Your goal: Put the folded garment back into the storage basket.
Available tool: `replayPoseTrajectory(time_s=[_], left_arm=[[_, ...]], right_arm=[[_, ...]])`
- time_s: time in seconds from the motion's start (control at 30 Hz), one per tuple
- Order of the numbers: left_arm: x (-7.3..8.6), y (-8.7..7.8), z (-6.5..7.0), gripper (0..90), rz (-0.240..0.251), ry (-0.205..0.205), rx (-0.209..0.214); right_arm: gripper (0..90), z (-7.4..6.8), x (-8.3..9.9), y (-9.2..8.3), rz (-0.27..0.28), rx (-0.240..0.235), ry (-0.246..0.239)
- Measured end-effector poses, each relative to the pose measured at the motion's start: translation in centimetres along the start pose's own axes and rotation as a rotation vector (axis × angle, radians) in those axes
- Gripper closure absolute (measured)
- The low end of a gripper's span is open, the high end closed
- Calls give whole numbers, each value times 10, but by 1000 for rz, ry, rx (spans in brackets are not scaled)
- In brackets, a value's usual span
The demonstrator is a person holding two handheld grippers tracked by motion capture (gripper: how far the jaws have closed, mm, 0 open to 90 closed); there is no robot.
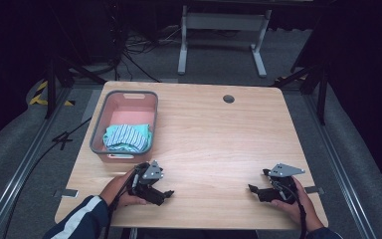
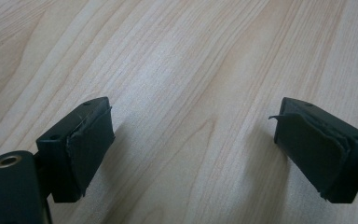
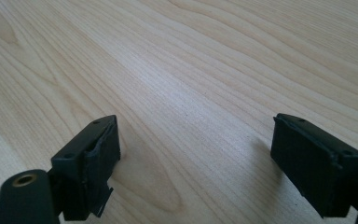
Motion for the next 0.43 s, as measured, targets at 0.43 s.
replayPoseTrajectory(time_s=[0.43], left_arm=[[0, 0, 0, 118, -4, 2, -2]], right_arm=[[160, 0, 0, 0, 0, 1, -1]])
Point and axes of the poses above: each handheld gripper's, and its own axes: y roughly forward along the jaws, x roughly out of its underside, z roughly to its right, the point moved 5 cm from there along y, roughly forward along the jaws, and after that the axes turned 7 degrees about -y, right-handed, at the moved point
